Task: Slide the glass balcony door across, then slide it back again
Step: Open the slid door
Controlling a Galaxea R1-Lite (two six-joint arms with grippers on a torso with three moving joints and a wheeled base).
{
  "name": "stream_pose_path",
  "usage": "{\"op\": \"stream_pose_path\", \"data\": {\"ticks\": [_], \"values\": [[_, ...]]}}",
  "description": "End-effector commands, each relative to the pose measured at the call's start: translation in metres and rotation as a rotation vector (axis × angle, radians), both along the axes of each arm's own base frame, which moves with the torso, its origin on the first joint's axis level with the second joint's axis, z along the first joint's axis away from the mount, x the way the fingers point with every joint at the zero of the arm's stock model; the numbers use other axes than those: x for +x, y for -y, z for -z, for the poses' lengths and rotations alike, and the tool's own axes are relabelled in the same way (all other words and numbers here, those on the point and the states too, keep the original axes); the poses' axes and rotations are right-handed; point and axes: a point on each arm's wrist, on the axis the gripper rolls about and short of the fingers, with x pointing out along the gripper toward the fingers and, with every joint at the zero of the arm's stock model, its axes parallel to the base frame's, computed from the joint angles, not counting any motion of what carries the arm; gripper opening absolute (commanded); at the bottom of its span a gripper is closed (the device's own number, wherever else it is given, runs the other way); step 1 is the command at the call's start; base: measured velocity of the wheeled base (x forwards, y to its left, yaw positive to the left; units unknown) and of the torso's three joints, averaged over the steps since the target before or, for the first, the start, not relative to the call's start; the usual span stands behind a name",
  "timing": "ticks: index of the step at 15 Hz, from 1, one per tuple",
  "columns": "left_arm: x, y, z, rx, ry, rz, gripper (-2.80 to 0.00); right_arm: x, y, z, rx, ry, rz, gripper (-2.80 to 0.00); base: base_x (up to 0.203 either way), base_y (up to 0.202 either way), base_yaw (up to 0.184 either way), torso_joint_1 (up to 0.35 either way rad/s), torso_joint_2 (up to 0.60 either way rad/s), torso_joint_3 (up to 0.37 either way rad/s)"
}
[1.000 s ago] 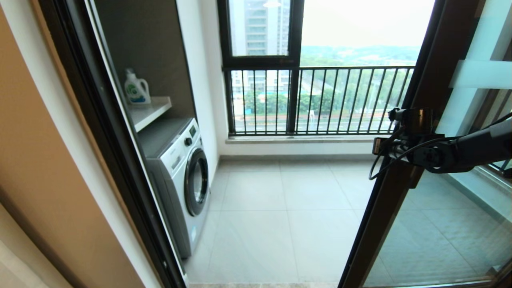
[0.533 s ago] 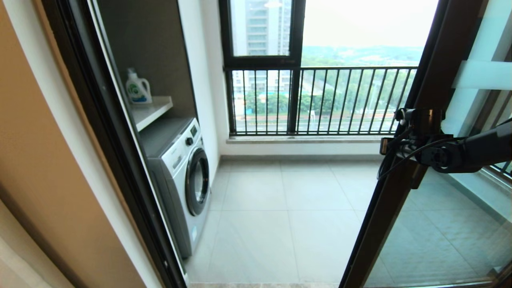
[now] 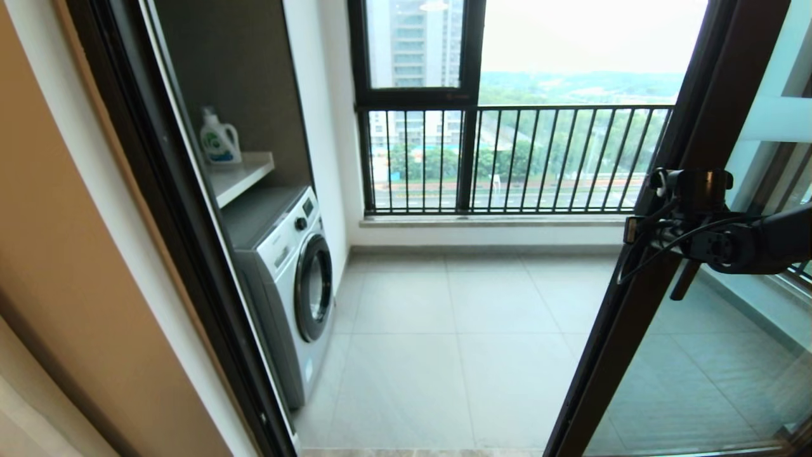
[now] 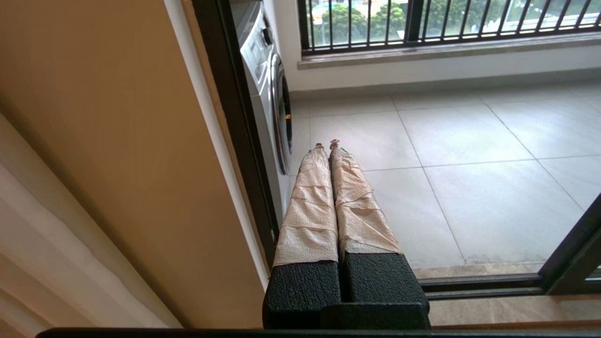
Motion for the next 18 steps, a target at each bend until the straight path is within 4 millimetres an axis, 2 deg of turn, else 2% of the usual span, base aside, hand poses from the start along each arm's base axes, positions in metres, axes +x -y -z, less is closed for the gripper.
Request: {"op": "stream_pose_path", "data": {"ticks": [1, 5, 8, 13, 16, 18], "values": [[0.0, 0.0, 0.0, 0.0, -0.002, 0.001, -2.8, -0.004, 0.012, -0.002, -0.005, 0.004, 0.035, -2.8, 0.0, 0.0, 0.0, 0.0, 0.0, 0.0], [0.0, 0.0, 0.0, 0.0, -0.003, 0.0, -2.8, -0.019, 0.003, -0.013, 0.001, 0.008, 0.007, -2.8, 0.0, 0.0, 0.0, 0.0, 0.0, 0.0], [0.0, 0.0, 0.0, 0.0, -0.002, 0.0, -2.8, -0.032, -0.022, -0.027, 0.01, 0.026, -0.072, -2.8, 0.0, 0.0, 0.0, 0.0, 0.0, 0.0], [0.0, 0.0, 0.0, 0.0, -0.002, 0.0, -2.8, -0.058, -0.055, -0.062, 0.0, 0.098, -0.147, -2.8, 0.0, 0.0, 0.0, 0.0, 0.0, 0.0], [0.0, 0.0, 0.0, 0.0, -0.002, 0.0, -2.8, -0.091, -0.081, -0.086, -0.002, 0.15, -0.219, -2.8, 0.0, 0.0, 0.0, 0.0, 0.0, 0.0], [0.0, 0.0, 0.0, 0.0, -0.002, 0.0, -2.8, -0.129, -0.097, -0.11, -0.006, 0.215, -0.269, -2.8, 0.0, 0.0, 0.0, 0.0, 0.0, 0.0]]}}
